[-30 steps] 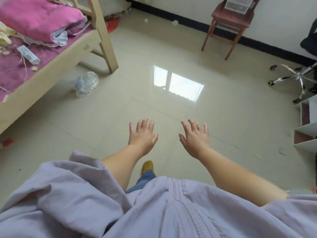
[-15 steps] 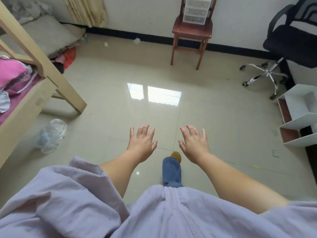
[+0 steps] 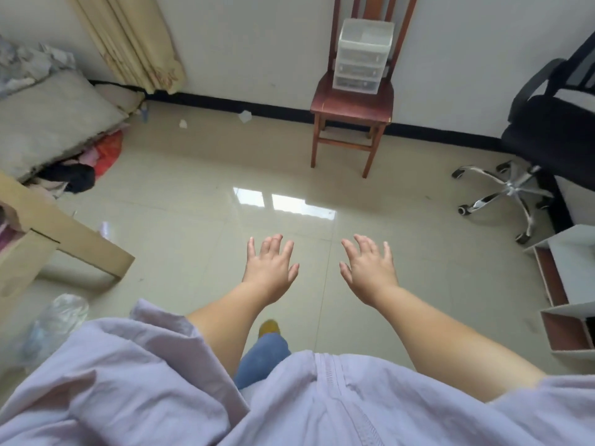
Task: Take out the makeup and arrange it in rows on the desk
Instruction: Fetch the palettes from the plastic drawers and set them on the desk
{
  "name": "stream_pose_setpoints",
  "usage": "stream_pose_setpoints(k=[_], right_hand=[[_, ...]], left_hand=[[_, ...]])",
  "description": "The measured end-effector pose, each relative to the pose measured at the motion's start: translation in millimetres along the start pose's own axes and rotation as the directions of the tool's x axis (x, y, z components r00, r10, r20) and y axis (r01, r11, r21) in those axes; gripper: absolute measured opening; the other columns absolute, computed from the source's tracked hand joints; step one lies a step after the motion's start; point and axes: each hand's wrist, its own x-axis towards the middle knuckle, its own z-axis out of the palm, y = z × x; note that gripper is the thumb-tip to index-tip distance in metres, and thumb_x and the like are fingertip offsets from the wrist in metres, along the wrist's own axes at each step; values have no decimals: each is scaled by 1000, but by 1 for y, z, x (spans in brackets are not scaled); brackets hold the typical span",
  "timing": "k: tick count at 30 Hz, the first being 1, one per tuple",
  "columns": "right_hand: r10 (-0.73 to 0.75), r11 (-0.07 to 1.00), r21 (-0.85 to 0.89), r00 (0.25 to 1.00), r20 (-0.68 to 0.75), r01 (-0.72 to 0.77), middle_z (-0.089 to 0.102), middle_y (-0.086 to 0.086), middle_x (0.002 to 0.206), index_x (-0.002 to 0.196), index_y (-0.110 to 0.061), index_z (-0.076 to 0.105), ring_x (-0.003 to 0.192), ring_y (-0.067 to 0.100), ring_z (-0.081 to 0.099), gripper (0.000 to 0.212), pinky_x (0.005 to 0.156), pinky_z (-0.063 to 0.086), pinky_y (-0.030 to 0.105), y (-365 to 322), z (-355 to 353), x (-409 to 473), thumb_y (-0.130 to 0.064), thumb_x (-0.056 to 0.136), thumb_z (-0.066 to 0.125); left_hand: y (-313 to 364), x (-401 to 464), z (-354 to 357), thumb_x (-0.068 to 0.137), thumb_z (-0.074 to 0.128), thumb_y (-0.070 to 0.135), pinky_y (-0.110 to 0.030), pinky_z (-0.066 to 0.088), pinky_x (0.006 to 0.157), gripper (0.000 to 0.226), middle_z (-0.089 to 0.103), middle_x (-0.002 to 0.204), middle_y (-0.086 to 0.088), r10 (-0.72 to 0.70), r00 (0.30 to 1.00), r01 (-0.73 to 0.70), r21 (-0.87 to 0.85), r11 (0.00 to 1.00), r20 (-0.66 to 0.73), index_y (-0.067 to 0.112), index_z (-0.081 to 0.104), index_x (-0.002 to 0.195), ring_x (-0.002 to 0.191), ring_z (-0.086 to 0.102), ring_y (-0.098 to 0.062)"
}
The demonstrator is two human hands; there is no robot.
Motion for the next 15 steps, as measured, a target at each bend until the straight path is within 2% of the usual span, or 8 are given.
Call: stream_pose_setpoints(k=[7,13,15], right_hand=[[46,999,-10,998,-39,-46,9,5,158,150,-24,10,146,19,6,54,117,2,49,36,-48,161,-41,101,22],[137,988,78,987,-78,-131,12,5,158,150,-24,13,145,19,9,53,116,3,48,65,-111,283,-41,100,24],[158,985,83,987,-43,-154,12,5,157,150,-24,13,145,19,9,53,116,3,48,79,-121,311,-41,100,23]], left_hand=[[-31,168,-53,99,21,44,-54,-3,115,56,8,156,-9,-21,999,21,11,1000,-43,19,10,148,144,5,-23],[-45,314,-127,99,21,44,-53,-3,115,56,9,156,-9,56,996,-53,56,997,-66,18,11,149,144,5,-23],[-40,354,-147,99,22,43,-53,-3,115,56,10,155,-10,98,994,-94,75,993,-54,18,13,148,143,7,-23]])
